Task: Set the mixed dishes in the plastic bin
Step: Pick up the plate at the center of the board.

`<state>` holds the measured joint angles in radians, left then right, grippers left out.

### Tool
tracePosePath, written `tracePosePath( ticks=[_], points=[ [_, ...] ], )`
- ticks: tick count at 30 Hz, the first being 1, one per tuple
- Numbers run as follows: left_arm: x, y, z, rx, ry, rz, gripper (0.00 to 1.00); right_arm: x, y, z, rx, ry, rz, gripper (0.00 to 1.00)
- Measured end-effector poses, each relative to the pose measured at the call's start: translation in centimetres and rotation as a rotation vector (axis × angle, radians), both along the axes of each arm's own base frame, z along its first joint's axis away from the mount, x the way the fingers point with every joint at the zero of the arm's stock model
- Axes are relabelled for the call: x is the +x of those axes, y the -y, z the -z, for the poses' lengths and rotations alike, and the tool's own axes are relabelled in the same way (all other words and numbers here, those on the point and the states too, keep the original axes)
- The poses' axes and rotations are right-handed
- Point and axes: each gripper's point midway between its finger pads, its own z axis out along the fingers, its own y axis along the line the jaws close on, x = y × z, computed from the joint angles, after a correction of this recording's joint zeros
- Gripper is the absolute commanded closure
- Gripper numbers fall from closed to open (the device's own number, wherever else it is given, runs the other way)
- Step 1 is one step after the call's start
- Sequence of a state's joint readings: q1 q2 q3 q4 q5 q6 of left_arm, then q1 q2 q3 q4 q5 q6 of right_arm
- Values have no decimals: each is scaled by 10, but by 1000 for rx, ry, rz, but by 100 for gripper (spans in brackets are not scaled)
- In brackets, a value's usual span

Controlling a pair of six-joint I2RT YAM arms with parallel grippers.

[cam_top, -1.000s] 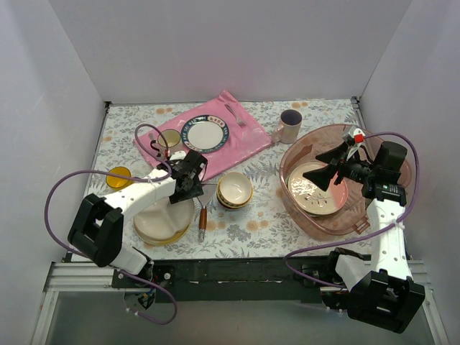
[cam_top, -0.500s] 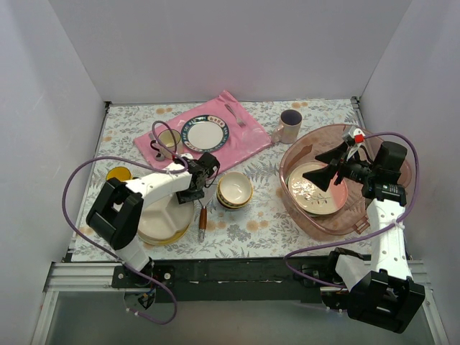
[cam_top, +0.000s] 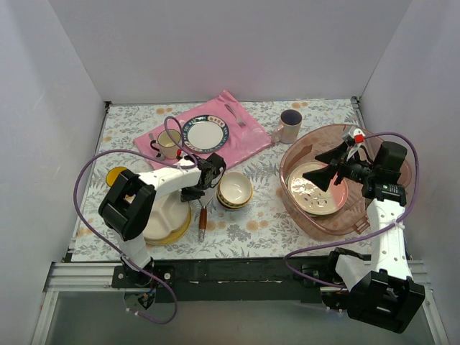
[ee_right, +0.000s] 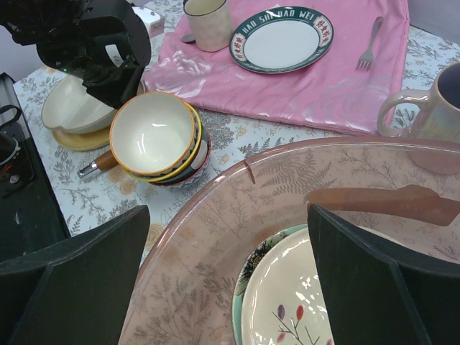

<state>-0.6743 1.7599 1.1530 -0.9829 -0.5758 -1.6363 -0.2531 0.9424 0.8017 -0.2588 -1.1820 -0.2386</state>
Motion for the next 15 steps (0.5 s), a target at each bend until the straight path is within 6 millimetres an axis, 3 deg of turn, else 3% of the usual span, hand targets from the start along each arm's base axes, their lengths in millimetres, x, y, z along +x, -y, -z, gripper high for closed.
tracePosePath(
  ticks=[9, 15],
  points=[
    [-8, -15, -13, 74, -12, 11, 100, 0, 0, 0, 0, 0, 0, 2],
    [-6, -11, -46, -21, 77, 4, 100, 0, 0, 1, -1, -1, -1, 2]
  ],
)
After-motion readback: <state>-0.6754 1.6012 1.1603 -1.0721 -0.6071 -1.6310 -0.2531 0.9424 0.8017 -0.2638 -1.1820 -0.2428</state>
